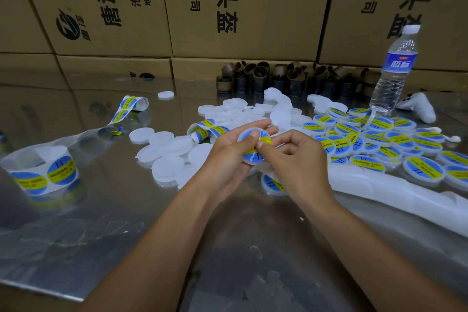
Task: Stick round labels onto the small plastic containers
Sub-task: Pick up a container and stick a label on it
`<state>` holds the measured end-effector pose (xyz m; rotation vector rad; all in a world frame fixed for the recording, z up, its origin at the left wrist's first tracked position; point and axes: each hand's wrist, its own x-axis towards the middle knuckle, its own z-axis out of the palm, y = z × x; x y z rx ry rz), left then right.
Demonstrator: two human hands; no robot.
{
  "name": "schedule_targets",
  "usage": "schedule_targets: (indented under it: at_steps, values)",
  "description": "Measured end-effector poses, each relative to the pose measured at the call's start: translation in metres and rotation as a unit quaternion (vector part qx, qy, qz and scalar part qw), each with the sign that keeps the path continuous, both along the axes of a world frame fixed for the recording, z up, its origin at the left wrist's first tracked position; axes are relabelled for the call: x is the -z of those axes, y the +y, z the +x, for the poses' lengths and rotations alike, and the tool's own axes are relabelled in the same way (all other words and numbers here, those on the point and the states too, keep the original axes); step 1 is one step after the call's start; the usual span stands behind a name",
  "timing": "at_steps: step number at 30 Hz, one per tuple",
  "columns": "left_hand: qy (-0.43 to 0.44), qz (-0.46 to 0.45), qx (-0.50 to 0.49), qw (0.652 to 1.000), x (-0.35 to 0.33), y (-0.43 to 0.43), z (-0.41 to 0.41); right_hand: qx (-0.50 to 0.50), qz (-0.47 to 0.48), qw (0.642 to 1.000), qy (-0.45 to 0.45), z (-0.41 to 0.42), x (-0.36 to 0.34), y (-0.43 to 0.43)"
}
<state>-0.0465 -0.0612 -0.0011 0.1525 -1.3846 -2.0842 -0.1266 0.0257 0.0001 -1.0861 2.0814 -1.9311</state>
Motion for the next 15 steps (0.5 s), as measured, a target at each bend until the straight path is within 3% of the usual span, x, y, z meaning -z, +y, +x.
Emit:
schedule_targets:
  at_steps: [5,9,15]
  values:
    - [0.0,-0.004,0.013,1.0,0.0003,0.0037,-0.0017,0.047,0.015,0.986,0.161,-0.0024,0.0001,0.0018]
    - [0.007,0.006,0.023,1.0,0.0004,0.0041,-0.0022,0.066,0.091,0.962,0.247,-0.0037,0.0016,0.0033]
    - [0.028,0.028,0.019,0.999,0.0007,0.0013,-0.0019,0.114,0.139,0.948,0.263,-0.0045,-0.0005,0.0059]
